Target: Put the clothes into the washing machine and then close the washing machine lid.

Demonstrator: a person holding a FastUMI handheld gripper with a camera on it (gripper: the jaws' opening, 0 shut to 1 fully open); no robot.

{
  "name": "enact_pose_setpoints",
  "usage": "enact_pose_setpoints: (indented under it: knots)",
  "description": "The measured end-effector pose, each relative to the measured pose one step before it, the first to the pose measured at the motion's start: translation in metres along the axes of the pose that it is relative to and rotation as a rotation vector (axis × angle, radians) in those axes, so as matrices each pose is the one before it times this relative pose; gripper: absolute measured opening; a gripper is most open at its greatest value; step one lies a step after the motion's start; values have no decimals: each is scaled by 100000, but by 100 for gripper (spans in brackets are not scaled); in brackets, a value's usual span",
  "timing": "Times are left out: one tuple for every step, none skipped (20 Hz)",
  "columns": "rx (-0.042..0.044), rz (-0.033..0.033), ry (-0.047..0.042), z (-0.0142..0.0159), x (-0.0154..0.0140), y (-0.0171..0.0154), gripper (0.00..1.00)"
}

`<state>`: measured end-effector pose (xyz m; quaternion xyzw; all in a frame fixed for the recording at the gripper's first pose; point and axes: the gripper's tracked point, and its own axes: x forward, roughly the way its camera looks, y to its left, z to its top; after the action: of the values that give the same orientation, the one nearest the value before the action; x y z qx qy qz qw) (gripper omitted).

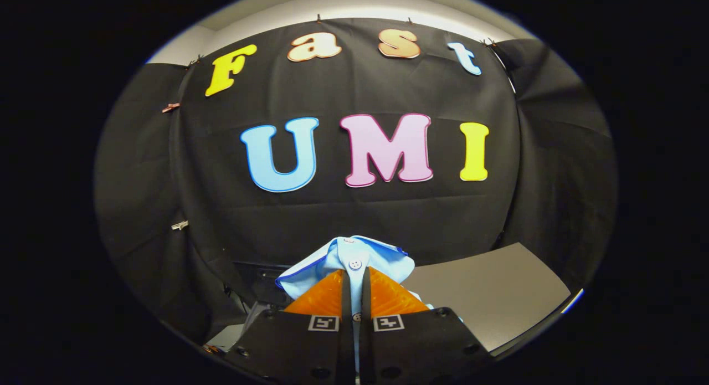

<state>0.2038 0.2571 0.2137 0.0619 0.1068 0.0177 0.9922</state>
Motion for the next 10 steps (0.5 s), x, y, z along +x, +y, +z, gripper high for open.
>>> enact_pose_setpoints:
  knots:
    - [393,1977,-808,-100,-138,1731,8]
    - [338,899,-37,-234,-49,1195,8]
    - [114,1536,-613,-302,29,1313,8]
    - [348,540,501,-519,164,1107,8]
    - [-124,-316,811,-751,160,615,8]
    - [-80,432,602,-804,364,688,8]
    - [-225,-360,687,-1017,446,543,8]
    - [440,-78,1054,-1058,481,442,8]
    - [520,639,1505,-1290,624,679,8]
    - [228,-32,1142,-1184,749,454,8]
